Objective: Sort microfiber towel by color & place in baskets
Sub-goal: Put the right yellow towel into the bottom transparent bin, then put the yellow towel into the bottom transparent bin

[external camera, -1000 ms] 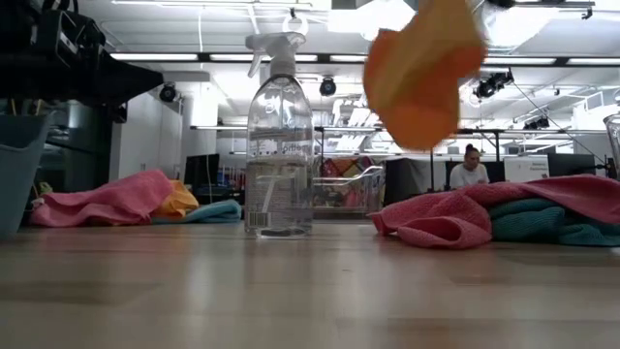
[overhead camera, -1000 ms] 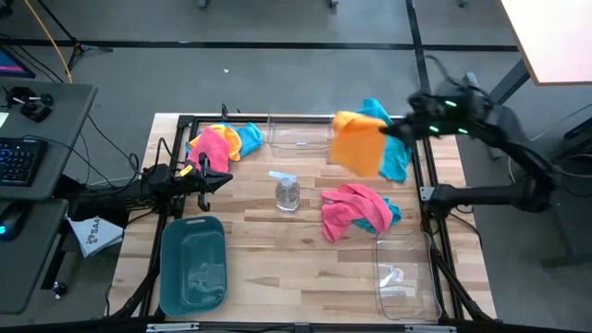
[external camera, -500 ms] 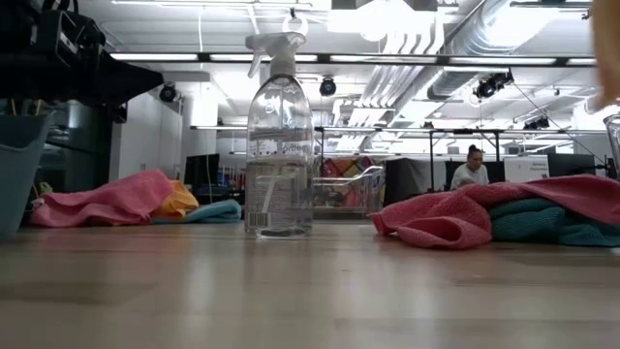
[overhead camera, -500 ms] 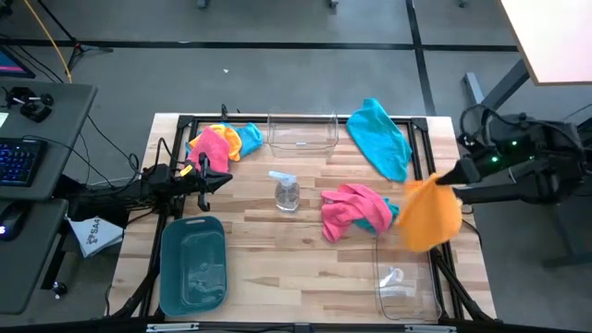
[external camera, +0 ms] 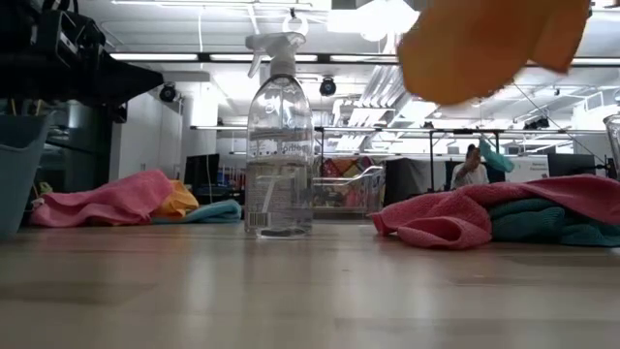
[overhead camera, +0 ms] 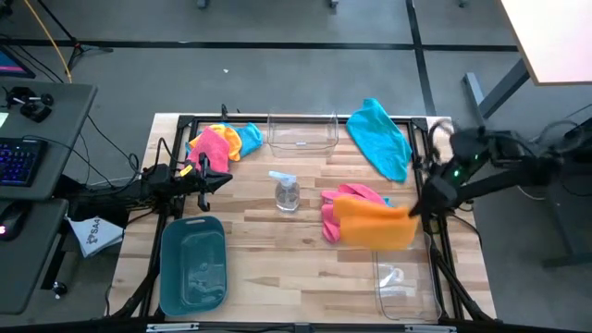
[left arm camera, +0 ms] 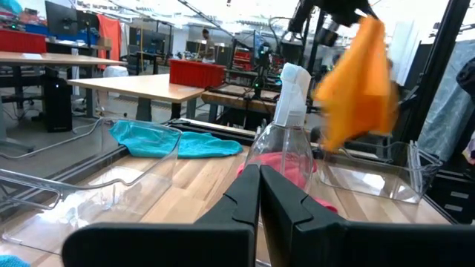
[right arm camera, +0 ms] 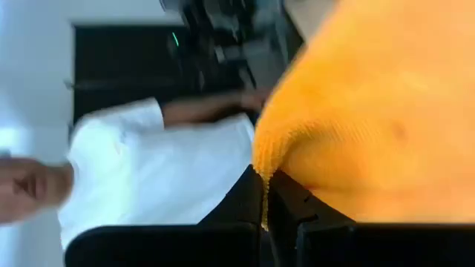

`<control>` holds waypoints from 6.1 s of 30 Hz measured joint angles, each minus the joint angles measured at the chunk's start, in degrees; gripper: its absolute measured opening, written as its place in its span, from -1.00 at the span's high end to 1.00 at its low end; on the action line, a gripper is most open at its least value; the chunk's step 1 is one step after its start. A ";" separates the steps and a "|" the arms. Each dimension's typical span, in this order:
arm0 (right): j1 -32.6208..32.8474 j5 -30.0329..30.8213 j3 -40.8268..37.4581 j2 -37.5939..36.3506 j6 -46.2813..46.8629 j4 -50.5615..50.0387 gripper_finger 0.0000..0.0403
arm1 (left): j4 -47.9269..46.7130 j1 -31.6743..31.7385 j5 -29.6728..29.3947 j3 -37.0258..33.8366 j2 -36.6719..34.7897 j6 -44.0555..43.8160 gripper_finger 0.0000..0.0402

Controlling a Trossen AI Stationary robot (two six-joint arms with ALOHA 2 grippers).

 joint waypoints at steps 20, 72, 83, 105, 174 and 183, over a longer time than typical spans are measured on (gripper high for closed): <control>39.24 19.85 -0.20 10.78 26.23 -13.34 1.00 | -0.02 -0.01 -0.02 0.00 -0.01 0.00 1.00; -5.38 56.32 -5.20 22.87 -22.65 -5.30 -0.22 | -0.02 -0.02 -0.02 0.00 0.00 0.02 1.00; -30.25 32.64 -9.82 23.04 -39.93 27.03 -0.21 | 1.95 -0.02 0.02 -0.02 0.02 -4.30 1.00; -29.46 31.05 -9.84 22.81 -38.36 37.26 -0.21 | -14.18 14.37 0.24 39.78 44.69 -25.58 0.72; -30.17 39.49 -9.84 23.04 -39.78 33.79 -0.21 | -71.87 45.62 -8.43 81.64 105.24 1.03 0.42; -30.14 39.49 -9.84 23.04 -39.80 33.79 -0.21 | -71.63 45.64 -9.83 81.64 105.26 0.39 0.42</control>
